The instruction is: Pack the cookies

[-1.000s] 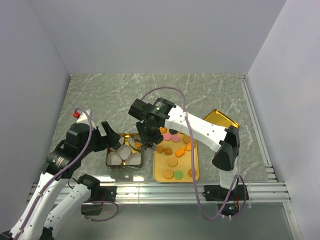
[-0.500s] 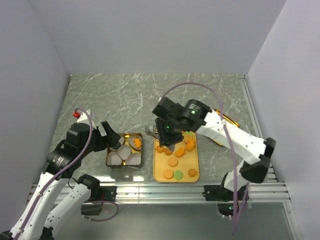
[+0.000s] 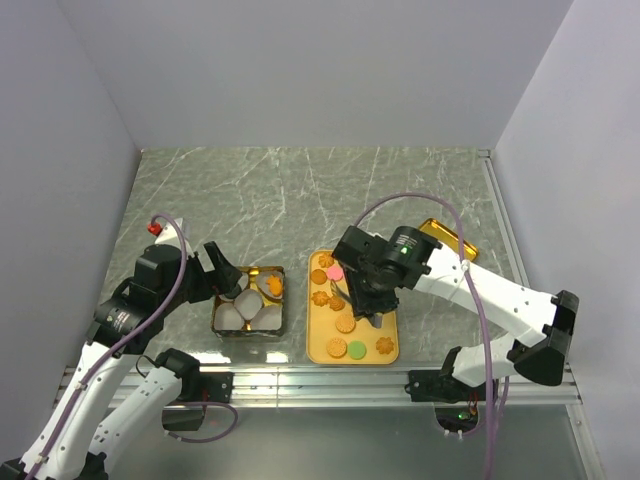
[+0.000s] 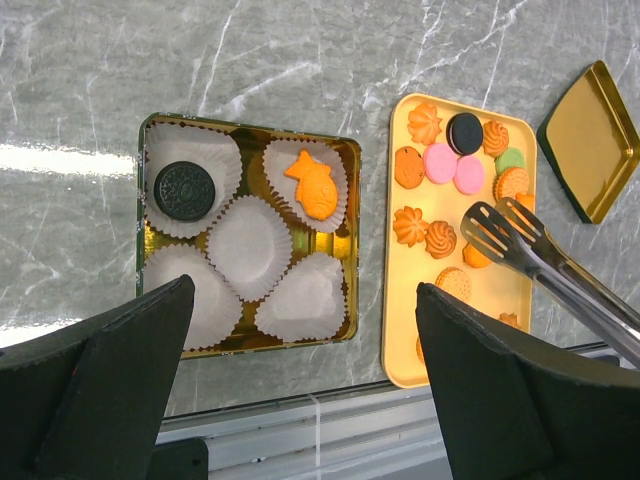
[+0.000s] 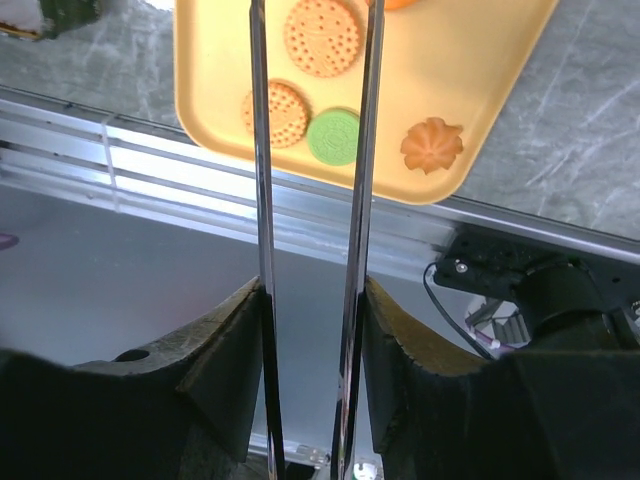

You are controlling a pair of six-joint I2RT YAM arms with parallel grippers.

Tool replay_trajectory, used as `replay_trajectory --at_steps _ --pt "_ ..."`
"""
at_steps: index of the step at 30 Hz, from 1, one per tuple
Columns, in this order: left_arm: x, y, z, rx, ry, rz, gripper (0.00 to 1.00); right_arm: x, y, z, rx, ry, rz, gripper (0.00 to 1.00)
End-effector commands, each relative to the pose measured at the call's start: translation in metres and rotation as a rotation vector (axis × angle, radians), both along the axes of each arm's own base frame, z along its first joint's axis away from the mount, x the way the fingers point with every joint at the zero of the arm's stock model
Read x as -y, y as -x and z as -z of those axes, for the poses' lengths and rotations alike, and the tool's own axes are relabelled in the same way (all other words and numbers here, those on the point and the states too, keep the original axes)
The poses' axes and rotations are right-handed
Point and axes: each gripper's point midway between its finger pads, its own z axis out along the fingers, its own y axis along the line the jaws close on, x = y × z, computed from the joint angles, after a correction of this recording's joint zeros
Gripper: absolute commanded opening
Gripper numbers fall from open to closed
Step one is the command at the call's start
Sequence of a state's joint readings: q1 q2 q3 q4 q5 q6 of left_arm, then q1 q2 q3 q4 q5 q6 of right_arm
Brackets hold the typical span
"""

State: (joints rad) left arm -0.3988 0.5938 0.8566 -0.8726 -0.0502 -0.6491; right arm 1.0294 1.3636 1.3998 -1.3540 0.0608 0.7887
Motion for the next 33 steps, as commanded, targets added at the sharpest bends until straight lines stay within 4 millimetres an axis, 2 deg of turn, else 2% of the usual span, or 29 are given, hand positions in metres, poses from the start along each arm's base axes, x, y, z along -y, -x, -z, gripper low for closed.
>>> replay_trajectory --at_steps 1,22,33 --pt "0.003 -0.006 -0.007 0.028 0.015 0.001 0.99 0.026 0.010 -0.003 -0.008 0.058 0.034 0.48" --pt "0.003 -0.005 -0.007 0.033 0.018 0.005 0.99 0.051 0.033 0.022 -0.080 0.096 0.127 0.51" --pt "0.004 -0.005 -0.007 0.032 0.018 0.006 1.00 0.049 0.033 0.024 -0.091 0.110 0.120 0.51"
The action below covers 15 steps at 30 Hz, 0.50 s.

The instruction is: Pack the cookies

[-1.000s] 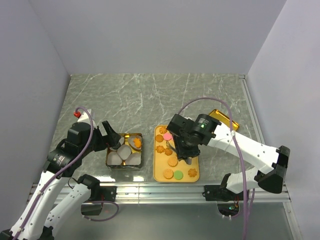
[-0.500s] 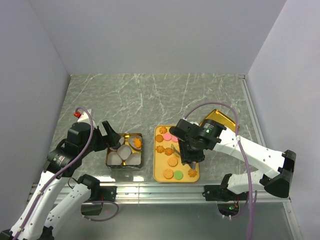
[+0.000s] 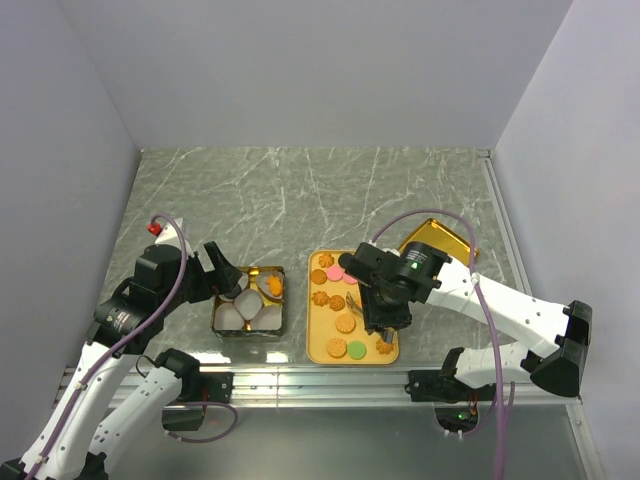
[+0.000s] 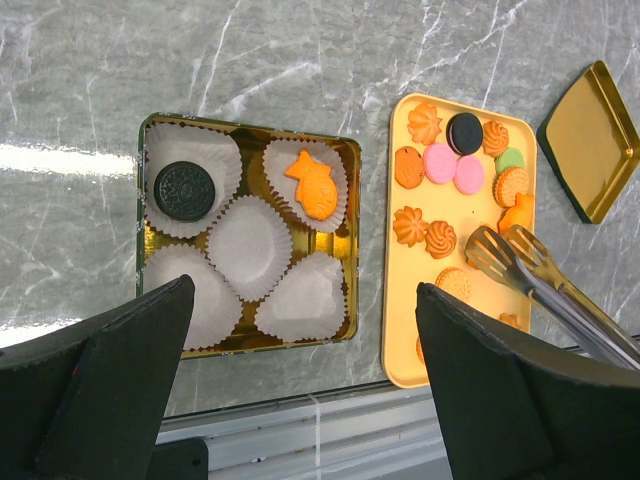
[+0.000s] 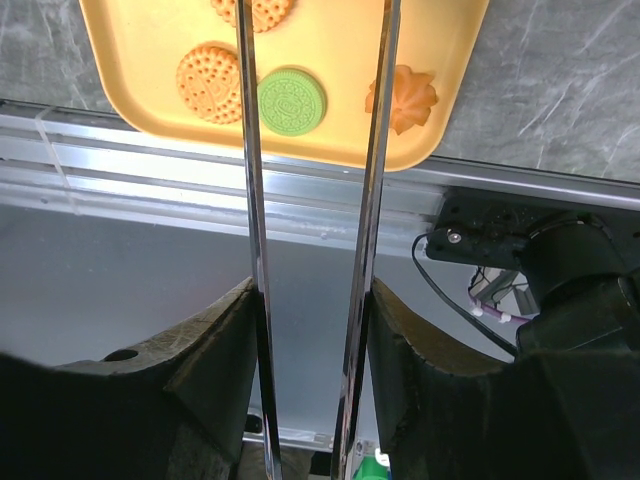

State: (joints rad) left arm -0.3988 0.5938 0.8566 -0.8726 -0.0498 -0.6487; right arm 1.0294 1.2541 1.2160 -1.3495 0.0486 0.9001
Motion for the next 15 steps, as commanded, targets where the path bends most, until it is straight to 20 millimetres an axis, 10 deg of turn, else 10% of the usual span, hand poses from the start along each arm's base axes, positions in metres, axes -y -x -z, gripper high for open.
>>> replay_trajectory --at_steps 1,15 --pt "0.0033 -0.0048 -0.0074 0.033 0.018 0.006 1.00 0.0188 0.0092 -0.0025 -0.035 0.075 0.011 0.51" --pt "0.0018 -0.0048 -0.0080 0.036 0.020 -0.005 0.99 0.0206 0.0145 0.0033 -0.069 0.090 0.001 0.51"
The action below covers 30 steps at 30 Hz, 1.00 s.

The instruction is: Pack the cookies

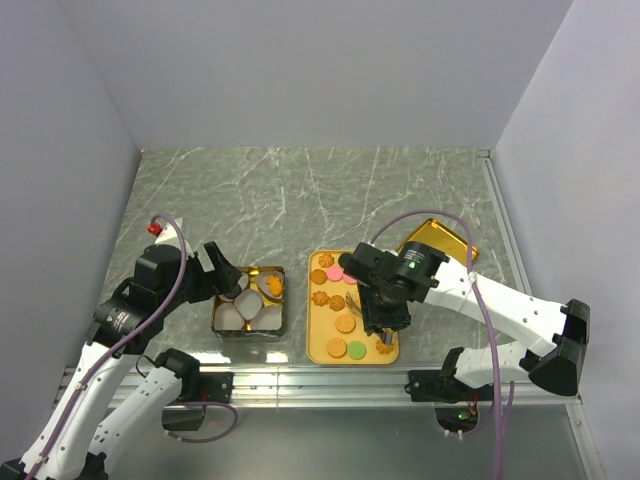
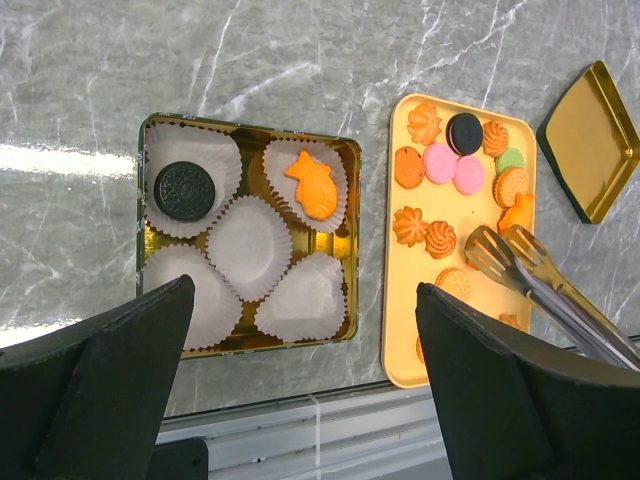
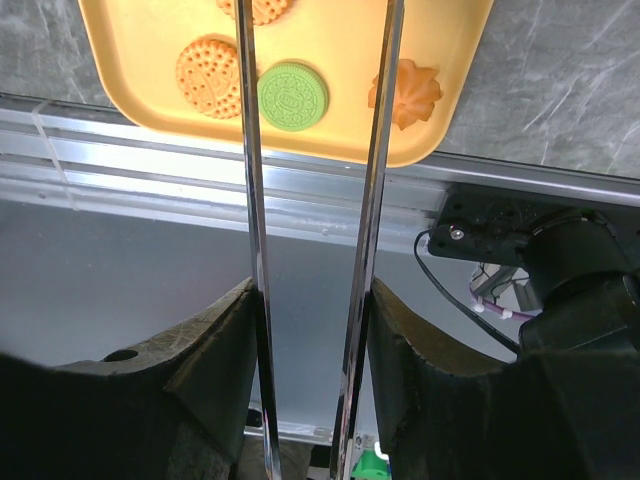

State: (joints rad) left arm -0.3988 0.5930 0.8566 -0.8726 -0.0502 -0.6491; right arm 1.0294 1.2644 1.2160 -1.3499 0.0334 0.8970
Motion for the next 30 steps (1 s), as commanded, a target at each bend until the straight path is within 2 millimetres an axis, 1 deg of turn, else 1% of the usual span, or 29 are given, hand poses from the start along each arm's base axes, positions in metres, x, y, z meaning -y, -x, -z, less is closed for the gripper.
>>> replay_trajectory --at_steps 1,12,16,21,25,30 --pt "0.002 -0.005 -0.008 0.037 0.019 -0.006 0.99 0.023 0.013 0.002 -0.052 0.090 0.001 0.51" --pt "0.001 -0.005 -0.009 0.037 0.019 -0.008 0.99 0.026 0.013 0.001 -0.037 0.080 0.031 0.51" --pt "0.002 -0.005 -0.007 0.033 0.018 -0.005 1.00 0.031 0.014 0.004 -0.031 0.088 0.045 0.51" --pt "0.003 -0.005 -0.007 0.033 0.017 -0.001 1.00 0.030 0.015 0.005 -0.039 0.092 0.045 0.51" --pt "0.003 -0.005 -0.007 0.030 0.016 -0.001 1.00 0.024 0.012 0.003 -0.040 0.091 0.029 0.49" --pt "0.002 -0.005 -0.008 0.033 0.017 -0.004 1.00 0.018 0.006 0.003 -0.039 0.103 0.009 0.41"
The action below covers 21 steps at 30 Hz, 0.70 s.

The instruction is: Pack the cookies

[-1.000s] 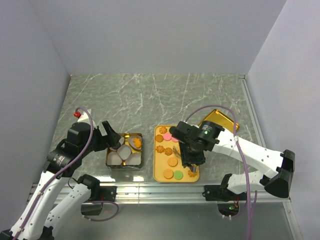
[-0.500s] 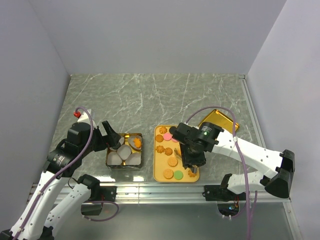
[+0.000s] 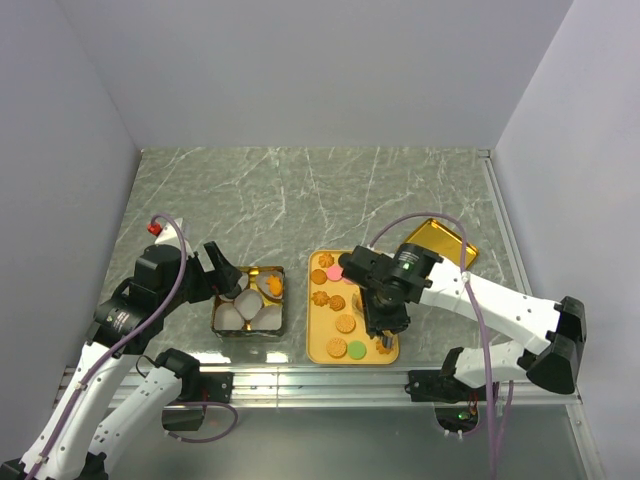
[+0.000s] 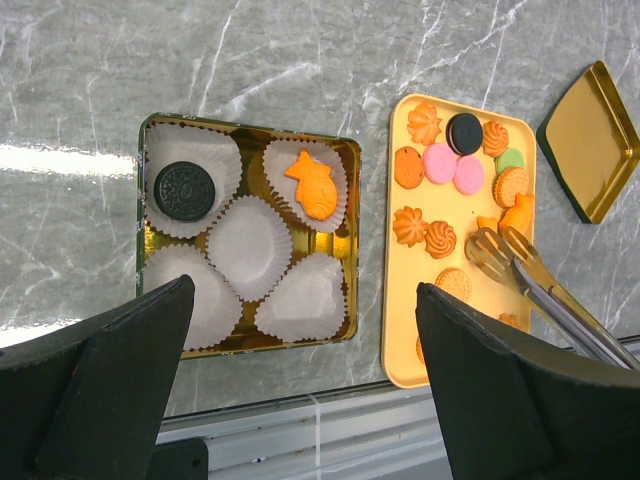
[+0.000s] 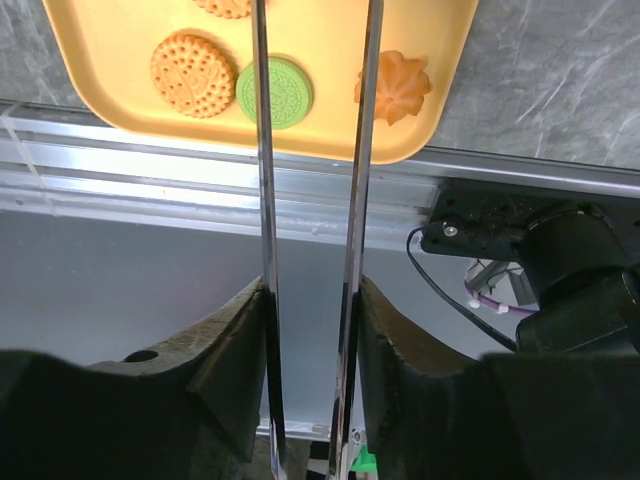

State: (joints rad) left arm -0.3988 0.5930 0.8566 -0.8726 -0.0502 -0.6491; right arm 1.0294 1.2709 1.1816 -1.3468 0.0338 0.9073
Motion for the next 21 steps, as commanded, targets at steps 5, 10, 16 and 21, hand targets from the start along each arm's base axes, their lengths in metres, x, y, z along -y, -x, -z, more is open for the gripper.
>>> replay_trajectory --at_steps 5,10,16,21 --pt "0.001 -0.005 -0.008 0.036 0.020 -0.009 1.00 0.005 -0.007 -0.016 0.015 0.063 -0.020 0.36" --pt "0.002 -0.005 -0.008 0.038 0.020 -0.003 0.99 -0.014 -0.031 -0.038 0.102 0.027 -0.024 0.34" --pt "0.004 -0.005 -0.009 0.037 0.019 0.008 0.99 -0.037 -0.052 -0.061 0.171 -0.022 -0.022 0.33" --pt "0.005 -0.005 -0.009 0.033 0.015 0.021 0.99 -0.066 -0.065 -0.084 0.214 -0.117 -0.062 0.31"
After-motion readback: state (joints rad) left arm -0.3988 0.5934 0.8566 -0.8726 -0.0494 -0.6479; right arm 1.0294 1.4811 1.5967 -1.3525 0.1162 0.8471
